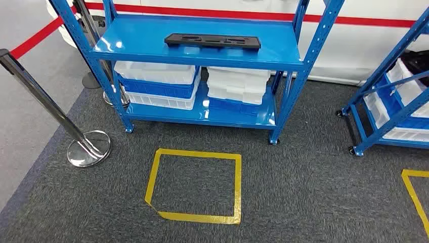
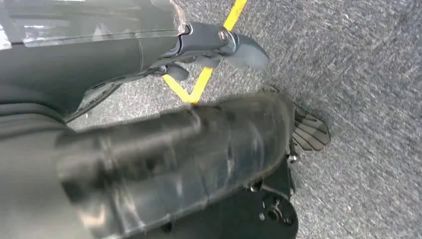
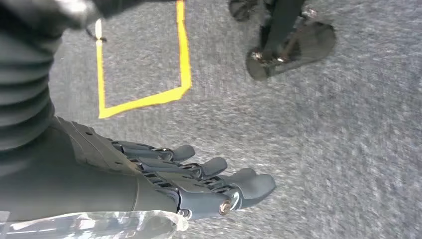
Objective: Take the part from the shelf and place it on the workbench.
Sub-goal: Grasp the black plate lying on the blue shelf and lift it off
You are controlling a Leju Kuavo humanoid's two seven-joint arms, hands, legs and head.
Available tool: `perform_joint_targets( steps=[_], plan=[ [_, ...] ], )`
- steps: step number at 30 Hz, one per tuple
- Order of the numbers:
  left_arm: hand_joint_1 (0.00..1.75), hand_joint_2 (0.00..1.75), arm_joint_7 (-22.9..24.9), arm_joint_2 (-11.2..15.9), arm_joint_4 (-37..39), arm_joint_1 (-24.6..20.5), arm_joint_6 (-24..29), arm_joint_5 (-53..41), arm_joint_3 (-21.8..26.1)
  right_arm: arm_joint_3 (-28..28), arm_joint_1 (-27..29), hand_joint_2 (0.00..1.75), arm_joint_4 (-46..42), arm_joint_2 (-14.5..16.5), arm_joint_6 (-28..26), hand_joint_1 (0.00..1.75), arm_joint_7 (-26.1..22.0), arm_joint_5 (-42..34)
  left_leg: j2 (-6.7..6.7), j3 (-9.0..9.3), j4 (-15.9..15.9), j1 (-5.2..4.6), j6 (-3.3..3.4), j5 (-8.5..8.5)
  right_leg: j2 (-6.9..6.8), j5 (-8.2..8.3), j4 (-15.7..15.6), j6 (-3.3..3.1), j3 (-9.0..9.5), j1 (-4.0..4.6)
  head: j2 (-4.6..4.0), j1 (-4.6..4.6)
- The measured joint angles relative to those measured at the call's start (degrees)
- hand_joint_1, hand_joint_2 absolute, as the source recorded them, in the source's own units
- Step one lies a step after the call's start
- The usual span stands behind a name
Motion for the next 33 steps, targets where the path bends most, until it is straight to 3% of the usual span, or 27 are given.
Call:
perform_joint_targets(
  steps=[2,4,5,7,8,9,10,11,12,14,16,18,20,23,24,25,26,28,29,30,33],
  plan=[
    [0.00,0.00,0.01,-0.03,0.05,-0.09,-0.01,-0.01,0.06,0.03,-0.06,0.00,0.06,-0.06,0.01,0.00,0.00,0.00,-0.03,0.11,-0.15,0.11,-0.28,0.02,-0.02,0.03,-0.05,-0.45,0.02,0.04,0.00,0.01],
    [0.00,0.00,0.15,-0.07,0.11,-0.20,-0.11,-0.08,0.14,0.09,-0.15,0.00,0.17,-0.16,0.08,0.00,-0.09,0.06,0.04,-0.33,1.24,0.31,-0.61,-1.09,-0.22,0.17,-0.26,-1.45,0.05,-0.03,0.00,0.01],
    [0.00,0.00,0.28,-0.08,0.15,-0.23,-0.28,-0.12,0.16,0.14,-0.16,0.00,0.22,-0.20,0.26,0.00,-0.32,0.10,0.10,-1.40,3.64,0.34,-0.68,-2.60,-0.37,0.24,-0.38,-1.89,0.05,-0.08,0.00,0.00],
    [0.00,0.00,0.50,-0.07,0.19,-0.24,-1.08,-0.18,0.25,0.27,-0.16,0.00,0.27,-0.40,1.12,0.00,-1.74,0.07,0.22,-5.25,11.58,0.29,-0.70,-6.62,-0.67,0.23,-0.41,-2.43,-0.05,0.19,-0.01,-0.01],
    [0.00,0.44,0.43,-0.06,0.21,-0.22,-1.67,-0.19,0.33,0.31,-0.20,0.00,0.27,-0.61,1.52,0.00,-3.30,0.01,0.22,-7.16,15.34,0.23,-0.67,-7.94,-0.76,0.20,-0.40,-2.52,-0.06,0.40,-0.01,0.00],
    [0.00,0.87,0.19,-0.05,0.21,-0.18,-2.27,-0.22,0.43,0.34,-0.30,0.00,0.27,-0.90,1.54,0.00,-5.45,0.08,0.22,-8.32,17.46,0.17,-0.55,-8.15,-0.82,0.16,-0.39,-2.59,-0.01,0.60,-0.01,0.00],
    [0.00,1.31,-0.27,-0.05,0.21,-0.13,-2.97,-0.25,0.51,0.38,-0.56,0.00,0.26,-1.22,1.01,0.00,-8.01,0.41,0.22,-8.34,17.14,0.08,-0.30,-7.07,-0.83,0.14,-0.38,-2.63,0.09,0.77,-0.01,0.00],
    [0.00,1.75,-0.96,-0.05,0.21,-0.11,-3.78,-0.30,0.58,0.48,-0.96,0.00,0.22,-1.59,-0.05,0.00,-10.58,1.10,0.22,-7.32,14.61,-0.05,0.05,-5.03,-0.80,0.10,-0.37,-2.64,0.23,0.90,-0.01,0.00],
    [0.00,1.75,-1.80,-0.04,0.21,-0.10,-4.73,-0.40,0.61,0.71,-1.51,0.00,0.06,-1.99,-1.39,0.00,-12.67,2.14,0.25,-5.57,10.56,-0.23,0.51,-2.61,-0.76,0.07,-0.36,-2.62,0.37,0.98,-0.01,0.00],
    [0.00,0.87,-3.33,0.07,0.21,-0.18,-6.89,-0.88,0.62,1.41,-2.94,0.00,-0.65,-3.06,-3.60,0.00,-14.37,4.71,0.37,-2.68,3.45,-0.69,1.16,0.36,-0.69,-0.02,-0.20,-2.35,0.41,1.26,0.00,0.01],
    [0.00,0.00,-3.91,0.17,0.27,-0.36,-8.86,-1.65,0.61,2.24,-4.41,0.00,-2.41,-4.66,-4.41,0.00,-12.50,8.49,0.41,-2.12,1.29,-1.03,1.40,0.77,-0.67,0.06,-0.17,-1.77,0.26,1.36,0.00,0.03],
    [0.00,0.00,-3.66,0.21,0.34,-0.49,-10.70,-2.58,0.56,3.12,-5.54,0.00,-5.82,-6.63,-5.17,0.00,-8.39,15.87,0.40,-2.13,0.90,-0.97,1.88,1.21,-0.66,0.11,-0.18,-1.10,0.19,1.17,0.00,0.04],
    [0.00,0.00,-2.72,0.36,0.36,-0.51,-12.06,-3.27,0.50,3.89,-6.58,0.00,-10.93,-8.41,-6.49,0.00,-2.51,27.57,0.56,-1.90,0.24,-0.76,2.58,1.78,-0.67,-1.62,2.09,-0.54,-0.87,0.99,0.00,0.13],
    [0.00,0.00,-1.10,0.66,0.43,-0.55,-13.09,-3.79,0.50,4.25,-9.65,0.00,-20.52,-10.37,-5.83,0.00,8.61,50.90,1.00,-2.13,0.13,-0.82,3.00,2.11,-0.71,-6.73,12.42,0.13,-5.74,0.76,0.00,0.20],
    [0.00,0.00,-0.84,0.73,0.48,-0.59,-13.26,-4.14,0.49,4.38,-11.44,0.00,-23.54,-10.70,-4.52,0.00,11.90,58.60,1.09,-2.23,0.26,-0.86,3.00,2.11,-0.72,-7.24,14.96,0.25,-6.97,0.72,0.00,0.20],
    [0.00,0.00,-0.86,0.79,0.51,-0.64,-13.22,-4.66,0.45,4.69,-13.72,0.00,-26.18,-10.83,-2.50,0.00,14.84,65.73,1.16,-2.27,0.41,-0.89,2.98,2.09,-0.72,-6.52,15.42,0.28,-7.26,0.70,0.00,0.21],
    [0.00,0.00,-1.16,0.84,0.54,-0.71,-12.76,-5.28,0.33,5.24,-16.59,0.00,-28.54,-10.84,0.00,0.00,17.31,72.15,1.19,-2.26,0.56,-0.91,2.93,2.06,-0.72,-4.64,13.50,0.20,-6.45,0.70,0.00,0.21],
    [0.00,0.00,-2.07,0.90,0.57,-0.90,-10.68,-6.49,-0.06,7.03,-23.29,0.00,-32.50,-10.40,5.33,0.00,20.92,82.98,1.25,-2.32,0.81,-1.00,2.71,1.99,-0.37,-0.23,6.11,-0.32,-3.17,0.78,-0.01,0.21],
    [0.00,0.00,-2.43,0.95,0.61,-1.02,-9.63,-6.96,-0.30,8.28,-26.86,0.00,-34.12,-9.83,7.70,0.00,21.90,86.98,1.21,-2.52,0.93,-1.08,2.48,2.05,-0.13,0.99,2.84,-0.70,-1.82,0.91,-0.01,0.21],
    [0.00,0.00,-2.58,1.02,0.64,-1.15,-8.99,-7.29,-0.49,9.74,-30.10,0.00,-35.46,-9.06,9.74,0.00,22.38,90.00,1.16,-2.82,1.02,-1.13,2.20,2.17,0.06,1.37,0.95,-1.05,-1.16,1.06,-0.01,0.20],
    [0.00,0.00,-2.27,1.35,0.67,-1.25,-8.90,-7.54,-0.86,14.93,-38.03,0.00,-38.64,-5.55,14.77,0.00,22.65,95.61,1.00,-3.51,1.04,-1.06,1.19,2.45,0.06,1.28,-0.27,-1.91,-1.14,1.14,0.00,0.18]
  ],
)
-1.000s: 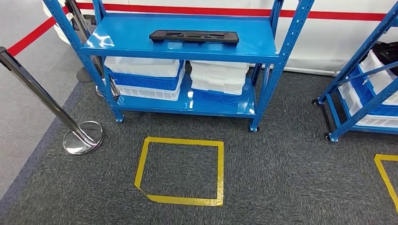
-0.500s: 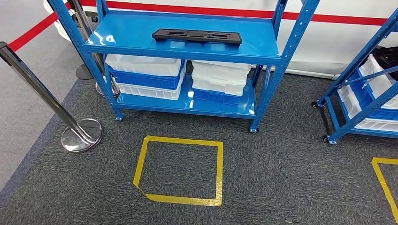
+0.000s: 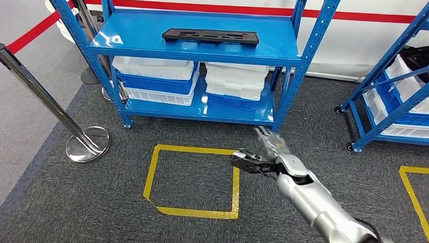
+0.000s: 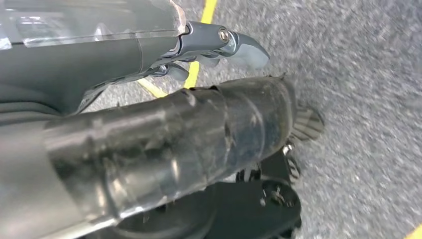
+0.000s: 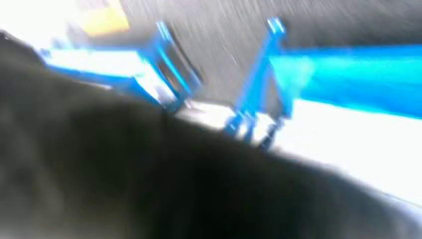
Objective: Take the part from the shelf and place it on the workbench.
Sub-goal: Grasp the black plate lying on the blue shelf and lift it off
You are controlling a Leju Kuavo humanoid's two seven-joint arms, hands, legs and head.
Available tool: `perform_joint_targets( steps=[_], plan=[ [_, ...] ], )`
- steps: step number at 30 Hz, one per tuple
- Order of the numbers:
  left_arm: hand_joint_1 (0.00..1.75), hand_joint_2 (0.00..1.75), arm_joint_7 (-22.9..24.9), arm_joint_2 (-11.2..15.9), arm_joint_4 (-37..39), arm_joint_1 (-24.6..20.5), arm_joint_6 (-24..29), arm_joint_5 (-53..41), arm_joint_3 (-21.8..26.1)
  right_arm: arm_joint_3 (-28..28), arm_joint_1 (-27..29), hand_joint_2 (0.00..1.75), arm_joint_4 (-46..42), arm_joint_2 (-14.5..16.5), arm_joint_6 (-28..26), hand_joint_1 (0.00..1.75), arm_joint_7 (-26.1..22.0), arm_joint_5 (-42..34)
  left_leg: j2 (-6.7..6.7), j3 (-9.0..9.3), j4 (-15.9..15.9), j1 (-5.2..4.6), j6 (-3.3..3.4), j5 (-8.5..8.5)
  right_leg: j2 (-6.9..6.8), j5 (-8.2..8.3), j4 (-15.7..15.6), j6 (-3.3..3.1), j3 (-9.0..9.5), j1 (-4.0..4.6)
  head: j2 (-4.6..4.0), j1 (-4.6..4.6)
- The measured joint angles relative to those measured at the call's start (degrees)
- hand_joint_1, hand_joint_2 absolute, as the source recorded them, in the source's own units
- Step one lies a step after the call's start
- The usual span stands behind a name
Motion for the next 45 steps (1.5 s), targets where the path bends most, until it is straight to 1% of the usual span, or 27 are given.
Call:
perform_joint_targets(
  steps=[2,5,6,7,8,10,11,13,15,17,20,21,22,23,24,26,28,30,32,33,36,37,38,39,41,43,45],
  plan=[
    [0.00,0.00,0.54,0.19,0.01,0.06,-0.23,0.37,-0.03,3.43,-3.99,0.00,-1.66,3.49,1.61,0.00,-0.03,2.41,-0.13,-1.01,2.05,0.07,-0.63,-1.37,-0.05,0.38,-0.53,-0.78,0.30,-0.36,0.00,-0.02],
    [0.00,0.00,0.90,0.32,0.02,0.01,-0.37,0.76,-0.03,8.67,-8.31,0.00,-3.49,9.02,2.43,0.00,0.52,4.60,-0.25,-6.38,12.45,0.25,-1.42,-5.99,-0.18,0.47,-0.67,-1.45,0.40,-0.42,-0.01,-0.08],
    [0.00,0.00,0.98,0.34,0.03,0.02,-0.40,0.83,-0.03,10.07,-8.98,0.00,-3.91,10.26,2.54,0.00,0.73,4.96,-0.25,-8.05,15.30,0.28,-1.59,-6.62,-0.30,0.40,-0.62,-1.47,0.42,-0.38,-0.01,-0.08],
    [0.00,0.00,1.06,0.37,0.05,0.03,-0.45,0.89,-0.03,11.18,-9.35,0.00,-4.32,11.20,2.59,0.00,0.87,5.21,-0.24,-8.85,16.25,0.31,-1.70,-6.14,-0.46,0.29,-0.56,-1.47,0.50,-0.36,-0.01,-0.08],
    [0.00,0.00,1.14,0.37,0.08,0.05,-0.51,0.96,-0.03,12.15,-9.65,0.00,-4.82,12.12,2.61,0.00,0.97,5.58,-0.23,-8.50,14.81,0.38,-1.76,-4.45,-0.62,0.11,-0.46,-1.41,0.64,-0.36,-0.01,-0.08],
    [0.00,0.00,1.25,0.38,0.15,0.17,-0.68,1.08,-0.02,14.04,-10.41,0.00,-5.71,13.63,2.64,0.00,1.10,6.25,-0.16,-5.50,7.58,0.63,-1.88,-0.07,-0.85,-0.39,-0.10,-1.10,0.85,-0.36,-0.01,-0.06],
    [0.00,0.00,1.26,0.37,0.19,0.24,-0.84,1.12,-0.01,15.12,-10.93,0.00,-6.07,14.39,2.77,0.00,1.14,6.46,-0.17,-3.96,4.06,0.65,-1.86,1.27,-0.82,-0.66,0.28,-0.85,0.74,-0.23,-0.02,-0.05],
    [0.00,0.00,1.21,0.33,0.29,0.33,-1.19,1.11,0.02,17.31,-11.75,0.00,-6.72,15.69,3.27,0.00,1.22,6.45,-0.24,-2.78,1.20,0.59,-1.49,1.61,-0.67,-0.88,0.72,-0.36,0.34,0.09,-0.01,-0.01],
    [0.00,0.00,1.13,0.32,0.35,0.28,-1.42,1.02,0.04,19.13,-12.13,0.00,-7.37,16.60,3.66,0.00,1.29,6.42,-0.38,-2.80,1.03,0.56,-0.77,1.62,-0.67,-0.94,0.70,0.09,0.23,0.18,0.00,0.01],
    [0.00,0.00,1.03,0.32,0.37,0.27,-1.28,0.73,0.07,20.14,-12.60,0.00,-7.74,16.94,3.75,0.00,1.41,6.38,-0.48,-2.70,0.76,0.66,-0.05,1.77,-0.76,-2.29,2.34,0.57,-0.36,0.04,0.00,0.02],
    [0.00,0.00,0.79,0.32,0.37,0.35,-0.12,-0.01,0.08,20.87,-13.13,0.00,-7.86,16.98,3.68,0.00,1.55,6.16,-0.50,-2.71,0.63,0.56,0.61,1.83,-0.77,-7.18,12.00,1.04,-4.95,-0.04,-0.01,0.04],
    [0.00,0.00,0.72,0.32,0.37,0.40,0.22,-0.16,0.08,21.05,-13.04,0.00,-7.86,16.95,3.66,0.00,1.57,6.09,-0.49,-2.73,0.64,0.43,0.68,1.83,-0.77,-8.14,15.09,1.03,-6.54,-0.01,-0.01,0.03],
    [0.00,0.00,0.68,0.32,0.37,0.45,0.45,-0.26,0.08,21.17,-12.93,0.00,-7.86,16.93,3.64,0.00,1.57,6.03,-0.51,-2.72,0.64,0.27,0.73,1.83,-0.76,-8.08,16.61,0.89,-7.42,0.08,-0.01,0.03],
    [0.00,0.00,0.66,0.32,0.37,0.48,0.60,-0.32,0.09,21.25,-12.88,0.00,-7.86,16.92,3.63,0.00,1.57,6.00,-0.55,-2.68,0.65,0.09,0.75,1.83,-0.76,-6.93,15.94,0.57,-7.25,0.23,-0.01,0.03],
    [0.00,0.00,0.62,0.32,0.37,0.49,0.73,-0.42,0.09,21.29,-12.91,0.00,-7.88,16.91,3.62,0.00,1.57,5.96,-0.62,-2.60,0.64,-0.12,0.77,1.83,-0.76,-4.96,13.17,0.06,-6.02,0.46,-0.01,0.03],
    [0.00,0.00,0.50,0.21,0.42,0.47,0.84,-0.65,0.09,21.31,-13.15,0.00,-8.00,16.92,3.57,0.00,1.56,5.93,-0.74,-2.47,0.62,-0.41,0.78,1.85,-0.86,-1.28,5.19,-1.58,-2.33,1.15,0.00,-0.03],
    [0.00,0.00,0.31,0.11,0.49,0.45,0.99,-0.85,0.10,21.39,-13.36,0.00,-8.14,16.92,3.52,0.00,1.57,5.93,-0.69,-2.55,0.55,-0.38,0.60,1.94,-1.11,-0.08,0.86,-2.68,-0.47,1.77,0.00,-0.09],
    [0.00,0.00,0.20,0.14,0.52,0.40,1.26,-1.11,0.10,21.49,-13.44,0.00,-8.16,16.88,3.48,0.00,1.67,5.94,-0.53,-2.54,0.29,-0.36,0.18,2.13,-1.19,0.20,0.07,-2.86,-0.29,1.81,0.00,-0.10],
    [0.00,0.00,0.18,0.23,0.52,0.40,1.55,-1.35,0.10,21.55,-13.52,0.00,-8.16,16.84,3.43,0.00,1.79,5.94,-0.48,-2.83,1.11,-0.40,-0.34,1.42,-1.29,0.91,-1.15,-2.84,0.28,1.31,-0.01,-0.13],
    [0.00,0.00,0.18,0.29,0.52,0.41,1.64,-1.39,0.10,21.60,-13.59,0.00,-8.16,16.84,3.41,0.00,1.82,5.95,-0.51,-3.58,2.86,-0.41,-0.63,0.24,-1.38,1.25,-1.73,-2.82,0.54,1.00,-0.01,-0.14],
    [0.00,0.00,0.18,0.44,0.52,0.49,2.30,-1.62,0.09,21.86,-13.66,0.00,-8.07,16.75,3.40,0.00,1.99,6.20,-0.52,-8.08,12.73,0.15,-1.69,-4.63,-1.52,1.44,-1.94,-2.77,0.51,0.69,-0.01,-0.16],
    [0.00,0.00,0.19,0.49,0.52,0.52,2.74,-1.74,0.09,21.95,-13.73,0.00,-8.02,16.64,3.43,0.00,2.14,6.31,-0.51,-9.07,14.82,0.44,-2.05,-5.07,-1.53,1.39,-1.83,-2.69,0.45,0.60,-0.01,-0.16],
    [0.00,0.00,0.21,0.58,0.52,0.55,3.22,-1.86,0.09,22.00,-13.94,0.00,-7.99,16.47,3.53,0.00,2.32,6.34,-0.49,-9.13,14.96,0.72,-2.39,-4.44,-1.52,1.28,-1.63,-2.52,0.40,0.45,-0.01,-0.16],
    [0.00,0.00,0.29,0.68,0.52,0.56,3.64,-1.93,0.09,22.02,-14.33,0.00,-7.99,16.27,3.75,0.00,2.54,6.23,-0.46,-8.03,12.83,0.99,-2.70,-2.80,-1.47,1.08,-1.31,-2.24,0.37,0.24,-0.02,-0.16],
    [0.00,0.00,0.50,0.92,0.55,0.59,4.21,-2.03,0.10,22.02,-15.62,0.00,-8.01,15.70,4.38,0.00,2.91,5.65,-0.42,-4.31,5.48,1.30,-3.18,0.42,-1.39,0.39,-0.19,-1.30,0.09,-0.04,-0.02,-0.23],
    [0.00,0.00,0.68,1.03,0.59,0.58,4.59,-2.10,0.10,22.01,-17.04,0.00,-8.03,14.95,4.84,0.00,3.19,5.10,-0.57,-2.46,1.55,1.25,-2.59,1.20,-1.32,-0.10,0.78,-0.41,-0.48,0.09,-0.01,-0.28],
    [0.00,0.00,0.73,1.10,0.61,0.62,4.83,-2.20,0.10,21.98,-18.04,0.00,-8.03,14.09,4.96,0.00,3.36,4.83,-0.76,-2.59,1.48,1.09,-1.40,0.96,-1.30,-0.09,0.88,0.12,-0.70,0.19,0.00,-0.29]
  ],
)
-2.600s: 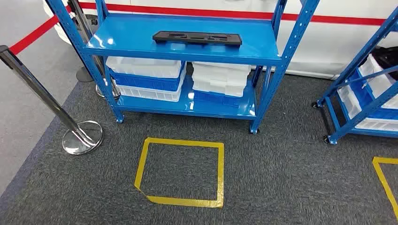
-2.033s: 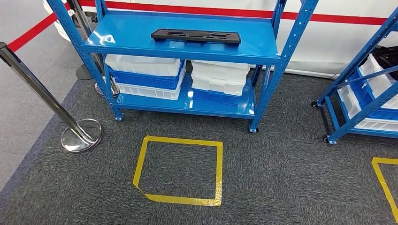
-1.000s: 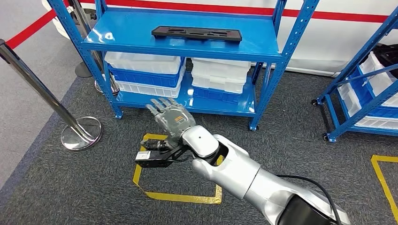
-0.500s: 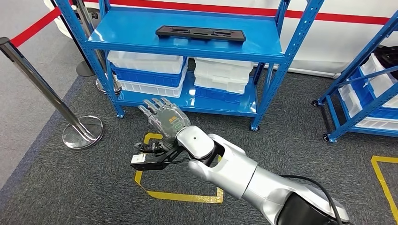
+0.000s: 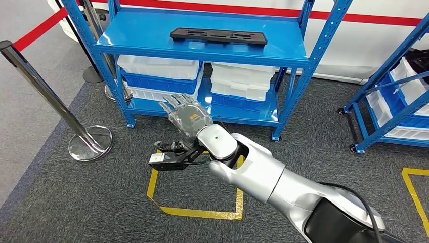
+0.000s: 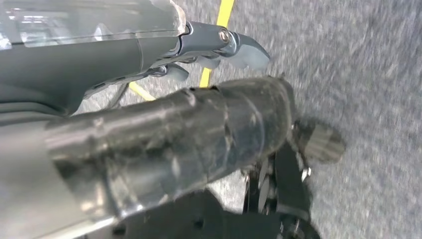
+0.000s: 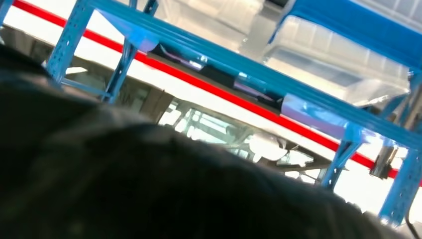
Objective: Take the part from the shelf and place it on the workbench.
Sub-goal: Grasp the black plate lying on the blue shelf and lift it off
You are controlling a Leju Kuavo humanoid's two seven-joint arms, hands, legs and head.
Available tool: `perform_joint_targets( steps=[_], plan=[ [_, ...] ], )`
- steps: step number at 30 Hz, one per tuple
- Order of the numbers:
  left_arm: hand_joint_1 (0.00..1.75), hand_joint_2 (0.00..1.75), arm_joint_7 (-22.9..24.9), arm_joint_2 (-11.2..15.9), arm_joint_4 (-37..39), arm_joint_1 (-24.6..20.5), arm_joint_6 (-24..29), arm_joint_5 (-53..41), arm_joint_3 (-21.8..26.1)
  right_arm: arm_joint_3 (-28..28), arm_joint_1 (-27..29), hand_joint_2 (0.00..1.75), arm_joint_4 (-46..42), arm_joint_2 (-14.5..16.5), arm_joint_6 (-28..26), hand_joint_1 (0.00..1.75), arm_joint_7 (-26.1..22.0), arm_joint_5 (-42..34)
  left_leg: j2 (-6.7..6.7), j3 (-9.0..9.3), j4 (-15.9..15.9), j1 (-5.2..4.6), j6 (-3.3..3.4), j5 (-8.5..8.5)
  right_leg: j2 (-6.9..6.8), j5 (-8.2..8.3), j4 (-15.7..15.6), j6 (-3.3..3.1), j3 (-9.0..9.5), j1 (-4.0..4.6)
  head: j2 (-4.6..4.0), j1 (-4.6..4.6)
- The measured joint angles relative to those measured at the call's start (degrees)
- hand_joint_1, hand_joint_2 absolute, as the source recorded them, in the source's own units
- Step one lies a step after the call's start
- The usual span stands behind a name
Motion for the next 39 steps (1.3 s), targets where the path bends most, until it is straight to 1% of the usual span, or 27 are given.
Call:
perform_joint_targets(
  steps=[2,3,6,7,8,9,11,12,13,15,17,18,19,21,22,23,24,26,27,28,29,32,33,34,37,38,39],
  plan=[
    [0.00,0.00,0.01,0.06,0.00,0.06,0.08,-0.08,0.02,-0.10,-0.91,0.00,0.00,-0.90,0.01,0.00,0.11,-0.24,0.00,0.09,-0.27,0.01,0.92,0.13,0.04,-0.63,0.75,0.51,-0.25,-0.24,0.00,-0.02],
    [0.00,0.00,0.01,0.08,0.00,0.06,0.07,-0.08,0.03,-0.20,-1.40,0.00,0.00,-1.31,0.02,0.00,0.14,-0.33,0.02,0.15,-0.41,0.03,1.31,0.20,0.10,-1.69,2.43,0.76,-1.03,-0.36,0.00,-0.02],
    [0.00,0.00,0.01,0.10,0.00,0.06,0.05,-0.08,0.05,-0.40,-2.14,0.00,0.01,-2.38,0.08,0.00,0.14,-0.46,0.05,0.22,-0.49,-0.19,1.95,0.11,0.23,-6.38,13.03,1.17,-6.44,-0.46,-0.01,-0.01],
    [0.00,0.00,0.01,0.10,0.00,0.06,0.04,-0.08,0.05,-0.41,-2.13,0.00,0.01,-2.66,0.13,0.00,0.14,-0.48,0.01,0.27,-0.49,-0.31,2.04,0.04,0.25,-6.84,15.70,1.12,-8.01,-0.45,-0.01,-0.01],
    [0.00,0.00,0.01,0.10,0.00,0.06,0.01,-0.08,0.05,-0.41,-2.12,0.00,0.02,-2.88,0.17,0.00,0.14,-0.48,-0.05,0.38,-0.48,-0.42,2.11,-0.03,0.27,-6.14,16.29,0.95,-8.62,-0.41,0.00,-0.01],
    [0.00,0.00,0.01,0.10,0.00,0.05,-0.02,-0.08,0.05,-0.41,-2.18,0.00,0.02,-3.02,0.19,0.00,0.14,-0.48,-0.11,0.57,-0.48,-0.55,2.16,-0.13,0.31,-4.31,14.42,0.62,-8.02,-0.29,0.00,-0.01],
    [0.00,0.00,0.01,0.07,0.02,0.07,-0.06,-0.10,0.05,-0.42,-2.45,0.00,0.01,-3.15,0.20,0.00,0.15,-0.48,-0.18,1.07,-0.54,-0.74,2.16,-0.42,0.41,0.04,6.58,-0.53,-4.53,0.13,-0.01,-0.03],
    [0.00,0.00,0.01,0.03,0.05,0.06,-0.09,-0.14,0.05,-0.42,-2.63,0.00,0.00,-3.19,0.22,0.00,0.15,-0.48,-0.19,1.18,-0.58,-0.79,2.03,-0.53,0.44,1.32,3.06,-1.14,-2.97,0.44,-0.01,-0.07],
    [0.00,0.00,0.00,0.00,0.09,0.02,-0.13,-0.19,0.05,-0.43,-2.76,0.00,0.00,-3.23,0.25,0.00,0.15,-0.48,-0.17,1.20,-0.65,-0.74,1.83,-0.60,0.43,1.78,1.00,-1.60,-2.09,0.72,-0.01,-0.08],
    [0.00,0.00,-0.01,-0.02,0.15,-0.10,-0.16,-0.28,0.05,-0.44,-2.93,0.00,0.00,-3.39,0.32,0.00,0.16,-0.48,-0.10,1.22,-0.94,-0.60,1.24,-0.61,0.42,1.59,-0.20,-2.05,-1.73,1.13,0.00,-0.05],
    [0.00,0.00,-0.03,0.06,0.15,-0.14,-0.15,-0.38,0.06,-0.46,-3.01,0.00,-0.10,-3.54,0.31,0.00,0.17,-0.48,0.03,1.40,-0.89,-0.65,0.73,-0.98,0.44,1.89,-1.38,-2.20,-0.86,0.67,0.00,-0.03],
    [0.00,0.00,-0.04,0.11,0.15,-0.13,-0.13,-0.42,0.07,-0.48,-3.14,0.00,-0.16,-3.57,0.30,0.00,0.18,-0.48,0.06,0.95,0.38,-0.71,0.53,-1.75,0.39,2.04,-2.05,-2.27,-0.27,0.39,0.00,-0.07],
    [0.00,0.00,-0.05,0.16,0.15,-0.10,-0.12,-0.45,0.07,-0.49,-3.24,0.00,-0.21,-3.57,0.30,0.00,0.18,-0.48,0.08,-0.13,2.73,-0.74,0.34,-2.94,0.33,2.11,-2.57,-2.33,0.30,0.12,0.00,-0.10],
    [0.00,0.00,-0.05,0.19,0.15,-0.07,-0.10,-0.57,0.06,-0.50,-3.24,0.00,-0.21,-3.58,0.38,0.00,0.19,-0.48,0.08,-4.00,9.97,-0.57,-0.13,-5.77,0.21,1.77,-2.69,-2.52,0.84,0.18,0.00,-0.14],
    [0.00,0.00,-0.05,0.20,0.15,-0.05,-0.11,-0.67,0.05,-0.50,-3.13,0.00,-0.20,-3.60,0.44,0.00,0.19,-0.48,0.09,-5.78,12.75,-0.47,-0.41,-6.32,0.20,1.50,-2.61,-2.55,1.00,0.20,-0.01,-0.13],
    [0.00,0.00,-0.05,0.22,0.15,-0.04,-0.11,-0.78,0.05,-0.50,-3.03,0.00,-0.19,-3.62,0.49,0.00,0.20,-0.48,0.10,-6.79,13.82,-0.37,-0.63,-5.85,0.22,1.18,-2.47,-2.49,1.19,0.19,-0.01,-0.13],
    [0.00,0.00,-0.05,0.29,0.15,-0.02,-0.12,-0.89,0.05,-0.50,-2.98,0.00,-0.18,-3.66,0.52,0.00,0.22,-0.49,0.12,-6.62,12.61,-0.26,-0.79,-4.23,0.29,0.77,-2.24,-2.34,1.42,0.12,-0.01,-0.13],
    [0.00,0.00,-0.02,0.47,0.16,0.06,-0.19,-1.05,0.07,-0.50,-2.97,0.00,-0.17,-3.80,0.53,0.00,0.26,-0.50,0.25,-3.72,5.65,-0.11,-0.89,0.05,0.43,-0.37,-1.58,-1.84,1.97,-0.06,-0.01,-0.13],
    [0.00,0.00,-0.02,0.55,0.17,0.08,-0.40,-1.19,0.07,-0.50,-2.98,0.00,-0.15,-3.92,0.53,0.00,0.28,-0.52,0.33,-2.15,2.32,-0.17,-0.75,1.10,0.48,-0.97,-1.17,-1.47,2.08,-0.01,-0.01,-0.13],
    [0.00,0.00,-0.05,0.58,0.18,0.06,-0.65,-1.30,0.06,-0.50,-2.98,0.00,-0.12,-4.04,0.52,0.00,0.28,-0.54,0.36,-1.13,0.23,-0.26,-0.44,1.36,0.48,-1.43,-0.95,-1.10,2.12,0.09,-0.01,-0.09],
    [0.00,0.00,-0.10,0.58,0.20,0.04,-0.90,-1.39,0.05,-0.50,-2.98,0.00,-0.09,-4.14,0.51,0.00,0.28,-0.56,0.35,-0.70,-0.59,-0.34,-0.02,0.87,0.48,-1.66,-0.79,-0.73,2.19,0.26,-0.01,-0.06],
    [0.00,0.00,-0.20,0.58,0.21,0.01,-1.14,-1.36,0.07,-0.51,-3.02,0.00,-0.04,-4.35,0.45,0.00,0.28,-0.57,0.16,0.30,-1.11,-0.29,1.33,0.15,0.49,-1.79,0.07,0.02,2.46,0.35,-0.01,0.04],
    [0.00,0.00,-0.21,0.58,0.21,0.04,-1.14,-1.31,0.08,-0.52,-3.09,0.00,-0.04,-4.42,0.44,0.00,0.28,-0.57,0.14,0.93,-1.32,-0.26,1.72,-0.06,0.50,-2.03,1.46,0.19,1.86,0.23,-0.01,0.07],
    [0.00,0.00,-0.23,0.58,0.20,0.07,-1.14,-1.28,0.08,-0.55,-3.16,0.00,-0.04,-4.56,0.42,0.00,0.28,-0.57,0.12,1.61,-1.52,-0.22,2.05,-0.29,0.50,-2.60,3.99,0.41,0.43,0.12,0.00,0.09],
    [0.00,0.00,-0.35,0.58,0.20,0.09,-1.20,-1.27,0.09,-0.61,-2.98,0.00,-0.01,-5.12,0.39,0.00,0.28,-0.65,-0.02,3.13,-1.74,-0.26,2.50,-1.41,0.51,-5.88,13.79,0.96,-6.66,-0.07,0.00,0.14],
    [0.00,0.00,-0.40,0.58,0.20,0.10,-1.23,-1.28,0.09,-0.61,-2.82,0.00,0.02,-5.32,0.39,0.00,0.28,-0.70,-0.14,3.73,-1.75,-0.26,2.48,-1.93,0.51,-6.41,15.11,0.98,-8.37,-0.09,0.00,0.14],
    [0.00,0.00,-0.42,0.58,0.20,0.14,-1.25,-1.31,0.09,-0.61,-2.70,0.00,0.03,-5.49,0.39,0.00,0.28,-0.74,-0.27,4.45,-1.75,-0.29,2.40,-2.51,0.51,-5.86,14.49,0.86,-9.18,-0.09,0.00,0.15]
  ],
)
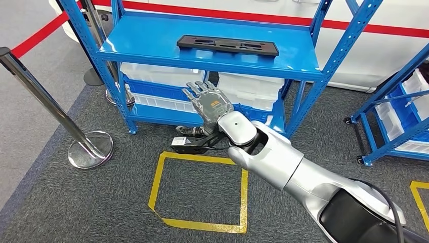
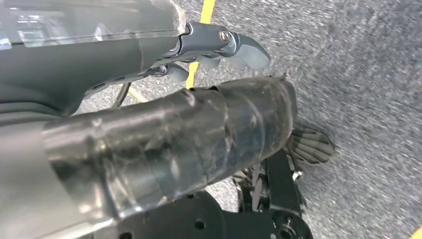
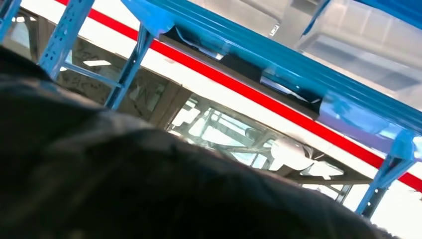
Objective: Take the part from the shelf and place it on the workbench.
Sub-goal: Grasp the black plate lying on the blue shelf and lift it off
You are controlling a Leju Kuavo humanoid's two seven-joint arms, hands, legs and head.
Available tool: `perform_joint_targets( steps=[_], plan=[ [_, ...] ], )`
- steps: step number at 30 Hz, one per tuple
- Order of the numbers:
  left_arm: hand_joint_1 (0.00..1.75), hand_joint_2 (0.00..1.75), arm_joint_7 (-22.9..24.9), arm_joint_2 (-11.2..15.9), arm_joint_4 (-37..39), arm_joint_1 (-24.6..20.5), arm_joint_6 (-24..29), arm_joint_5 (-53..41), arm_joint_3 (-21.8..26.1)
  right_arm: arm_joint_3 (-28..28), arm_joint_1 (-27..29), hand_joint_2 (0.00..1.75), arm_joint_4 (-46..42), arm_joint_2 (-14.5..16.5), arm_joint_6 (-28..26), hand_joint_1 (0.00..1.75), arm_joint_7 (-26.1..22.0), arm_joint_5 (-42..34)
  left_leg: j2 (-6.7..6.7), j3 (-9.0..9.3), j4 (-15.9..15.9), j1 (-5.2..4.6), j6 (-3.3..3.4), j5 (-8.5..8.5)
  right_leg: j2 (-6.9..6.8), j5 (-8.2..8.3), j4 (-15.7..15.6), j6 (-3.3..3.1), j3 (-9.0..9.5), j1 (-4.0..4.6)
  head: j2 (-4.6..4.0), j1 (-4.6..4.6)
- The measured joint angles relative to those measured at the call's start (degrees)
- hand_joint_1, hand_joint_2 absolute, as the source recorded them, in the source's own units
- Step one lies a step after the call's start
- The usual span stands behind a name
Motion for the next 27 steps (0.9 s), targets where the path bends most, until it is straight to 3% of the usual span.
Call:
perform_joint_targets(
  steps=[1,4,5,6,9,10,12,14,15,16,18,19,20,24,25,27],
  plan=[
    [0.00,0.00,-0.01,0.00,0.01,0.06,-0.01,-0.04,0.00,-0.01,0.05,0.00,0.01,-0.15,0.00,0.00,0.00,-0.03,-0.09,0.86,-0.01,-0.06,-0.11,-0.65,0.01,1.74,-2.42,-0.28,0.06,0.05,0.00,0.00],
    [0.00,0.00,-0.01,-0.15,0.13,0.16,-0.02,-0.15,0.00,-0.03,0.13,0.00,0.07,-0.59,0.01,0.00,0.00,-0.07,-0.22,3.09,-0.10,-0.20,-0.63,-2.57,0.13,10.28,-12.57,-1.89,2.23,0.81,-0.01,-0.08],
    [0.00,0.00,-0.04,-0.22,0.19,0.10,-0.02,-0.16,0.00,-0.04,0.16,0.00,0.09,-0.70,0.01,0.00,-0.01,-0.08,-0.28,3.47,-0.33,-0.11,-0.96,-3.00,0.10,11.76,-14.18,-2.37,2.74,1.15,-0.01,-0.06],
    [0.00,0.00,-0.08,-0.27,0.24,0.00,-0.01,-0.17,0.01,-0.08,0.13,0.00,0.08,-0.76,0.00,0.00,-0.01,-0.10,-0.32,3.96,-0.35,-0.08,-1.34,-3.09,0.08,11.99,-14.77,-2.72,3.15,1.44,-0.01,-0.05],
    [0.00,0.00,-0.21,-0.22,0.23,-0.20,0.12,-0.14,0.04,-0.52,-0.35,0.00,-0.14,-0.76,-0.13,0.00,0.03,-0.38,-0.10,4.12,1.84,0.00,-2.10,-2.73,0.13,11.30,-16.17,-3.61,5.55,1.22,-0.01,0.04],
    [0.00,0.00,-0.19,-0.20,0.23,-0.23,0.29,-0.14,0.06,-0.70,-0.55,0.00,-0.20,-0.74,-0.18,0.00,0.04,-0.54,0.00,3.00,4.08,0.03,-2.24,-3.14,0.18,11.04,-16.56,-3.91,6.35,1.03,-0.01,0.03],
    [0.00,0.00,0.05,-0.18,0.23,-0.34,0.95,-0.37,0.11,-0.95,-0.75,0.00,-0.22,-0.76,-0.23,0.00,0.04,-0.81,0.11,-1.00,10.14,0.05,-2.57,-5.59,0.15,10.32,-16.86,-4.32,7.40,0.92,-0.01,0.02],
    [0.00,0.00,0.33,-0.17,0.23,-0.37,1.65,-0.68,0.14,-1.17,-0.71,0.00,-0.21,-0.89,-0.26,0.00,0.06,-0.96,0.13,-5.00,14.11,0.06,-2.88,-8.02,0.25,9.51,-16.77,-4.32,8.13,0.92,-0.01,0.02],
    [0.00,0.00,0.42,-0.13,0.23,-0.30,1.82,-0.77,0.15,-1.36,-0.70,0.00,-0.21,-0.95,-0.27,0.00,0.09,-1.03,0.14,-6.03,13.93,0.07,-2.96,-7.50,0.32,9.08,-16.67,-4.26,8.55,0.91,-0.01,0.02],
    [0.00,0.00,0.46,-0.08,0.23,-0.20,1.95,-0.83,0.18,-1.64,-0.71,0.00,-0.21,-1.04,-0.29,0.00,0.17,-1.11,0.17,-6.22,11.86,0.08,-3.02,-5.36,0.39,8.57,-16.50,-4.12,9.05,0.83,-0.01,0.02],
    [0.00,0.00,0.41,0.04,0.25,0.00,2.05,-1.03,0.24,-2.36,-0.77,0.00,-0.28,-1.30,-0.30,0.00,0.40,-1.48,0.26,-4.93,5.09,0.06,-3.20,0.44,0.44,7.56,-15.96,-3.60,9.90,0.66,-0.01,0.02],
    [0.00,0.00,0.33,0.07,0.26,0.02,2.09,-1.20,0.26,-2.79,-0.86,0.00,-0.34,-1.51,-0.30,0.00,0.51,-1.78,0.34,-4.40,2.36,-0.04,-3.06,1.92,0.44,7.15,-15.62,-3.28,10.00,0.64,-0.01,0.01],
    [0.00,0.00,0.15,0.09,0.27,-0.02,2.11,-1.38,0.26,-3.21,-0.96,0.00,-0.49,-1.78,-0.29,0.00,0.61,-2.10,0.39,-4.21,1.09,-0.13,-2.67,2.68,0.40,6.87,-15.31,-2.97,9.88,0.70,-0.01,-0.01],
    [0.00,0.00,-0.63,0.08,0.28,-0.04,2.25,-1.96,0.28,-4.76,-1.45,0.00,-1.38,-2.98,-0.27,0.00,0.92,-3.03,0.38,-4.33,0.83,-0.16,-0.89,3.30,0.19,5.82,-14.30,-1.91,9.21,0.79,0.00,-0.04],
    [0.00,0.00,-0.73,0.08,0.28,-0.01,2.37,-2.07,0.29,-5.13,-1.69,0.00,-1.61,-3.30,-0.26,0.00,0.99,-3.15,0.39,-4.30,0.73,-0.08,-0.67,3.40,0.16,4.98,-13.13,-1.61,8.68,0.71,0.00,-0.02],
    [0.00,0.00,-0.77,0.08,0.28,-0.02,2.78,-2.39,0.32,-5.84,-2.17,0.00,-2.02,-4.10,-0.18,0.00,1.11,-3.37,0.39,-4.24,0.62,0.00,-0.29,3.41,0.14,1.84,-7.20,-1.00,5.82,0.47,-0.01,0.04]
  ],
)
